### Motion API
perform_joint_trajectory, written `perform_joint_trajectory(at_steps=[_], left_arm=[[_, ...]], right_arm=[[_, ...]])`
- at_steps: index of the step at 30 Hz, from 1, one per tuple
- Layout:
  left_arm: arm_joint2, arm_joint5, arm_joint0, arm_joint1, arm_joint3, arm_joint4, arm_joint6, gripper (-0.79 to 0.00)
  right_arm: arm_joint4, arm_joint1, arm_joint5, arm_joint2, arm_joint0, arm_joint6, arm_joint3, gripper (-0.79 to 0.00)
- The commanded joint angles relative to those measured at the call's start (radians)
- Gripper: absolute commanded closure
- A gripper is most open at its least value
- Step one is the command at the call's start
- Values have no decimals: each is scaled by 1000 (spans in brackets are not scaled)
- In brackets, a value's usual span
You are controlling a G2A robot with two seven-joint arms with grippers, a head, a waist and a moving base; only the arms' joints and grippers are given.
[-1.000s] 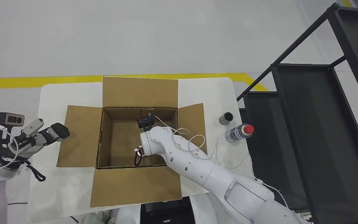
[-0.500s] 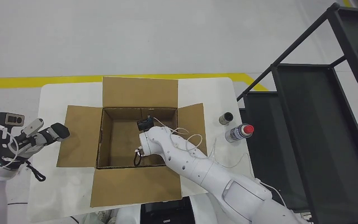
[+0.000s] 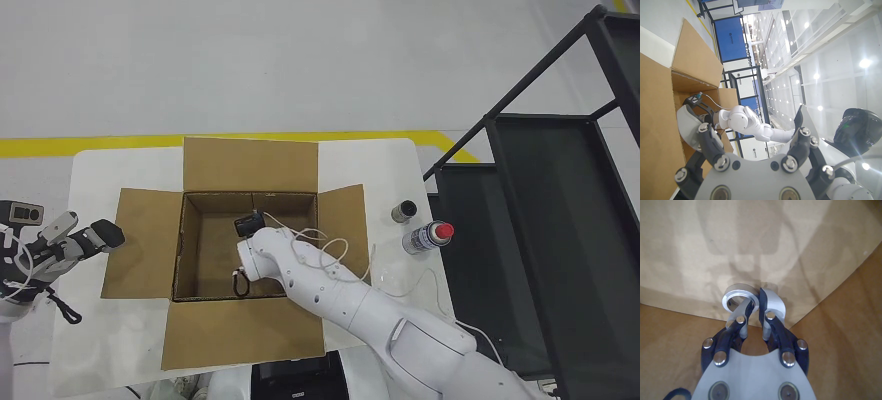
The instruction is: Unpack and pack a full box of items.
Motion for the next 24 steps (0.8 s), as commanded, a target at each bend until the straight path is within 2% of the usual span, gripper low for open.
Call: perform_joint_trajectory(at_steps=[1,7,13,18,24], left_arm=[[0,0,0,0,0,0,0,-785],[0,0,0,0,0,0,0,-785],[0,0,0,0,0,0,0,-785],[0,0,0,0,0,0,0,-785],[0,0,0,0,0,0,0,-785]], right_arm=[[4,-4,-5,3,3,-7,7,0],[-7,-4,5,24,-7,-39,-17,0],[-73,27,29,72,-69,-54,-132,0],[-150,71,7,142,-175,-75,-317,0],[-210,133,-107,270,-375,-133,-601,0]])
